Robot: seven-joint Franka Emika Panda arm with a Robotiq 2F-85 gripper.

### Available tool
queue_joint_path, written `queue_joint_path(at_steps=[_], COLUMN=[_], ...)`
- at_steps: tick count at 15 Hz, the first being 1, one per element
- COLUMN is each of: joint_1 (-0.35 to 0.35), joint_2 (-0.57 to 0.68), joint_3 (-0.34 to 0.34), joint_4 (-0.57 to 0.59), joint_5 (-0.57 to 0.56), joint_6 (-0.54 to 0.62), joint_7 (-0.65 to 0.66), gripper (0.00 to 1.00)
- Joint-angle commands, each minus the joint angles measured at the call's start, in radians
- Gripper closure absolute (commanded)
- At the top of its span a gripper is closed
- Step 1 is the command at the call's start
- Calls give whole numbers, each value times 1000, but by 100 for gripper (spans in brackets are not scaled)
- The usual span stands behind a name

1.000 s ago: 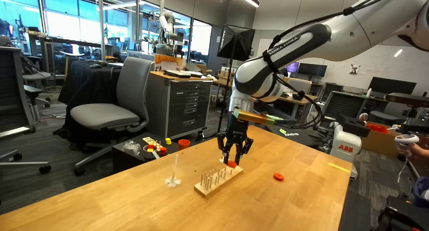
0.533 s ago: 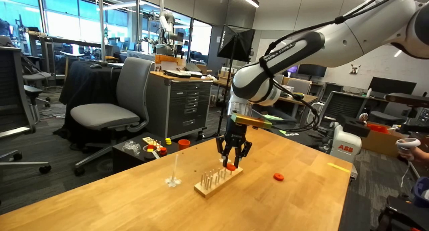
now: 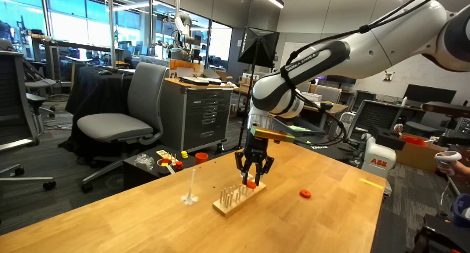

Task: Place the orange ring on the left onto the wooden stand

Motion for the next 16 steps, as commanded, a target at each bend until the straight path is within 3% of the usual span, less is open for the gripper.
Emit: queue_joint_path(at_steps=[1, 16], joint_1=[-3, -20], joint_2=[33, 92], joint_3=[-9, -15], joint_4=[73, 158], joint_5=[18, 19], joint_6=[-56, -123], joint_7=[16, 23], gripper=[83, 83])
